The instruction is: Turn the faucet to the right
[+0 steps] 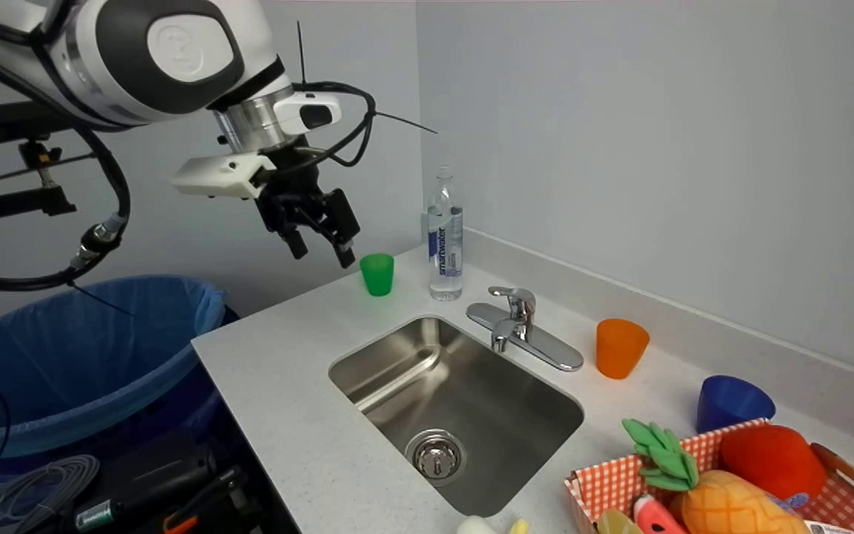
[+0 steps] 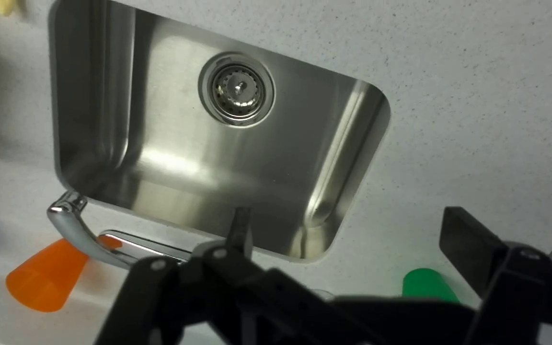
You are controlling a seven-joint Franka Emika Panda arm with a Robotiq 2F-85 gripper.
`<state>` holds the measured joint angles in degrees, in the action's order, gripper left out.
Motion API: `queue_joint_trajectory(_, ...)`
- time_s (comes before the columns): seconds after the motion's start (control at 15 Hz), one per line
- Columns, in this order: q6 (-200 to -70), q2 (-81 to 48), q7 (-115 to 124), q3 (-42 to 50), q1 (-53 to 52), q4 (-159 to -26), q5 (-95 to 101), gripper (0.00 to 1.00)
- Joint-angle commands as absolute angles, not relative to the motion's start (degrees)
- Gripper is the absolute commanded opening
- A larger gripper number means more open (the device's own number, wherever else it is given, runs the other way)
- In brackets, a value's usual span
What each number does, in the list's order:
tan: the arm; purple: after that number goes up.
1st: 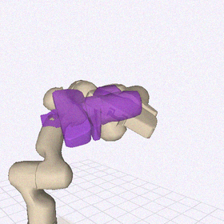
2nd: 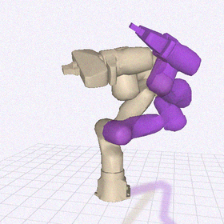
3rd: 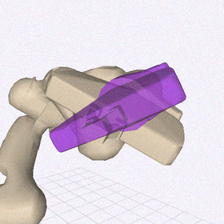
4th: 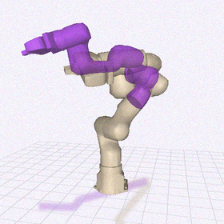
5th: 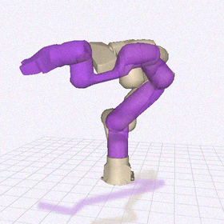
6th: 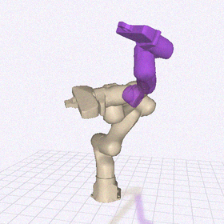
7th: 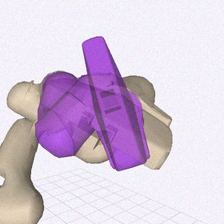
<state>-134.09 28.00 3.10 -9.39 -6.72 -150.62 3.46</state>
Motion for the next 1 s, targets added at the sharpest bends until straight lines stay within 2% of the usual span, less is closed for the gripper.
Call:
queue_joint_trajectory(0.0,-132.54,24.62,0.38,-5.94,-3.65,-147.52,6.12,1.00)
queue_joint_trajectory(0.47,-132.63,15.19,-5.74,0.57,-0.51,-140.87,5.70,1.00)
queue_joint_trajectory(0.87,-134.48,7.78,-4.01,1.52,1.21,-134.33,7.37,1.00)
queue_joint_trajectory(0.93,-134.02,10.35,-4.61,1.40,0.73,-137.18,6.08,1.00)
